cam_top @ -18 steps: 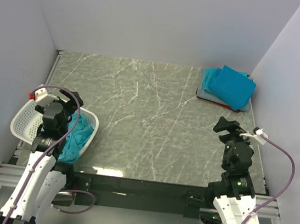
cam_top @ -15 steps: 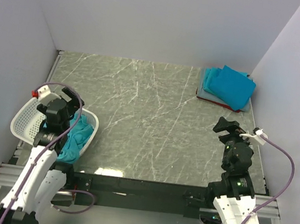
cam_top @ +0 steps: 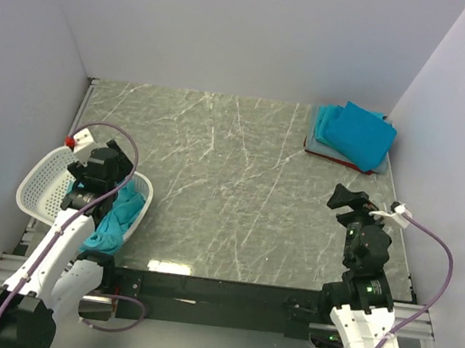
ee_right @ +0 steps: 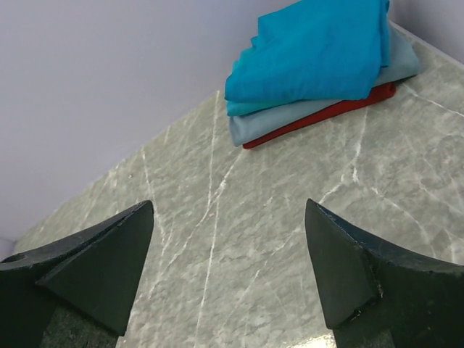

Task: Fold and stack the t-shirts
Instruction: Grab the tshirt from the pile, then move the tshirt to the center of the board

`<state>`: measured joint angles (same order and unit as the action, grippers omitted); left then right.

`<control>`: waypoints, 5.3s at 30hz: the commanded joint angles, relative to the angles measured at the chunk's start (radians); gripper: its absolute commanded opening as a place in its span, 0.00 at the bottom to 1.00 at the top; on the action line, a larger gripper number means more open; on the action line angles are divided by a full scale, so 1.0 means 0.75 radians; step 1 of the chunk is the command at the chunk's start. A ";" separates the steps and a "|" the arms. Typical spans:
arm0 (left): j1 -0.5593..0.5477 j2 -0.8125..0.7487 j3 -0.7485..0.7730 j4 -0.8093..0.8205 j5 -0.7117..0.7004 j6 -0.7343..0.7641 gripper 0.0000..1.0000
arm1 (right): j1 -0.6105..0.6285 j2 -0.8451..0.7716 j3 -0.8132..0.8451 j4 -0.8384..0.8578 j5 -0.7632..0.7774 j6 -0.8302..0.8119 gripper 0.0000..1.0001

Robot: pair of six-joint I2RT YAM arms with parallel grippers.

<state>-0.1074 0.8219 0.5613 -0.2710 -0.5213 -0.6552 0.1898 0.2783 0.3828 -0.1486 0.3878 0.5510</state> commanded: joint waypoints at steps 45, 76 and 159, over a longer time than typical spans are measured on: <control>-0.168 -0.026 0.147 -0.089 0.179 0.023 0.01 | -0.001 -0.197 0.011 -0.062 -0.022 0.036 0.93; -0.544 0.880 2.019 0.152 1.309 0.313 0.01 | -0.003 0.042 0.081 0.037 0.095 -0.035 0.93; -0.491 1.445 1.832 0.969 1.876 -0.224 0.31 | -0.004 0.083 0.070 0.045 0.023 -0.045 0.91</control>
<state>-0.5064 1.9522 2.0560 0.5087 0.9272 -0.9398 0.1898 0.3496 0.4076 -0.1421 0.4023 0.5301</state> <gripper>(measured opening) 0.241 0.911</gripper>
